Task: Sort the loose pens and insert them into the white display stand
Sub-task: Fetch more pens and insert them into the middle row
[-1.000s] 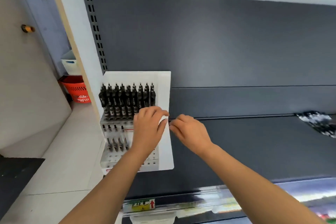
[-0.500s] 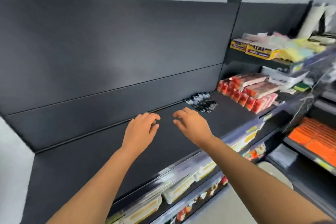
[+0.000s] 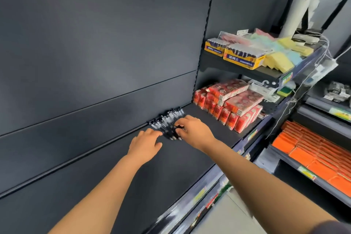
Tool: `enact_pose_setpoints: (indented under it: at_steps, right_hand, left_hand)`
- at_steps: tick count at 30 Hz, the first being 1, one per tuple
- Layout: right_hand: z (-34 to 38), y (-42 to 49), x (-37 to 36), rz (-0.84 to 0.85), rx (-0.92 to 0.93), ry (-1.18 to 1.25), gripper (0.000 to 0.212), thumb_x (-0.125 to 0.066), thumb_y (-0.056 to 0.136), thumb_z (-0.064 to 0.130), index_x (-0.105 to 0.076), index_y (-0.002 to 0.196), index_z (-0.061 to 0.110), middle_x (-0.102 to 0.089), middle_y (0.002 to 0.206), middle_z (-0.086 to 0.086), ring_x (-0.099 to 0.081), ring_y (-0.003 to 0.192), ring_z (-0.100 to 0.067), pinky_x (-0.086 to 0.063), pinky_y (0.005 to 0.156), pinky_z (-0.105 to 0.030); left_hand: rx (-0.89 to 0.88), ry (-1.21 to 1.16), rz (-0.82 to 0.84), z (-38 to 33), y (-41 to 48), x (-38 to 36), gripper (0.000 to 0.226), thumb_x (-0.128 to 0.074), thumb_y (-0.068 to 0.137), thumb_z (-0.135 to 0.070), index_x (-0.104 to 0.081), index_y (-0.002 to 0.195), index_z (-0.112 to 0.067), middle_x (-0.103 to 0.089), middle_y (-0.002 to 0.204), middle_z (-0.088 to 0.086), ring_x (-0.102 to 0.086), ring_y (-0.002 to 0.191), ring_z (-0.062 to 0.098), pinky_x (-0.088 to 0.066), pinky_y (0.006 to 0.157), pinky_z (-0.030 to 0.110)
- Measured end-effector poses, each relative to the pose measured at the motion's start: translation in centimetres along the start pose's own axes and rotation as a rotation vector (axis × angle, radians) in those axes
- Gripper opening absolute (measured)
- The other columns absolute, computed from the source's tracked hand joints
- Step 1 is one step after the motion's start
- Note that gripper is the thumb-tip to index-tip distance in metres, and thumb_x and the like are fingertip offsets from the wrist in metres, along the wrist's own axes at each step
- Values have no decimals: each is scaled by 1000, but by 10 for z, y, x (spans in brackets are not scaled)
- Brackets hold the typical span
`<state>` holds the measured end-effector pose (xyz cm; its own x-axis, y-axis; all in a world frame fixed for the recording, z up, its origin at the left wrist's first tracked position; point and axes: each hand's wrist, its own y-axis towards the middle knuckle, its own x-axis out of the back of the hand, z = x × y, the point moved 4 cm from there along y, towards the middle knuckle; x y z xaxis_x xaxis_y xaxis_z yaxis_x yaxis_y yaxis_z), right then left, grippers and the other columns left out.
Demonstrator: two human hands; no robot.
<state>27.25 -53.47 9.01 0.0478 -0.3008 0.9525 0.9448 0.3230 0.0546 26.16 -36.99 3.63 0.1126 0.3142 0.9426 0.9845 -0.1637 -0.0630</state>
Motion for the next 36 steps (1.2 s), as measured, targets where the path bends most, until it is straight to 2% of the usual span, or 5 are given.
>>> enact_pose_setpoints:
  at_steps: [10,20,24,31,36]
  right_hand:
    - [-47,92,-31,252,78,-48,33,-47,95,27,-55,126,18,-52,126,-9,-50,113,-34,-46,88,-42]
    - [-32,138,-77,270,228,-253,33,-52,93,37,-64,112,13,-53,122,-10,-50,115,-32,-41,90,-39]
    - [-28,141,-97,323,253,-385,44,-56,90,39,-55,125,13,-42,133,-9,-39,122,-34,-33,97,-46]
    - [-17,138,-106,251,326,-447,44,-57,86,21,-49,128,11,-42,131,-13,-38,122,-33,-30,99,-45]
    - [-21,135,-104,240,324,-394,50,-62,82,17,-43,128,13,-53,126,-12,-43,121,-31,-30,100,-45]
  left_hand:
    - [210,20,234,-1,92,-54,44,-40,96,-40,-32,139,-35,-38,137,6,-39,125,29,-39,98,44]
    - [506,-90,90,4,87,-57,28,-40,96,-44,-46,113,-24,-40,114,7,-44,107,28,-41,84,37]
    - [648,-61,64,4,77,-55,31,-44,93,-23,-40,123,-19,-36,118,11,-43,106,30,-44,81,38]
    - [766,-27,29,9,62,-62,84,-50,88,-4,3,148,-29,-40,126,13,-50,108,29,-47,80,38]
    - [812,-43,38,9,63,-63,72,-41,91,-4,0,149,-14,-43,134,14,-46,119,34,-43,93,41]
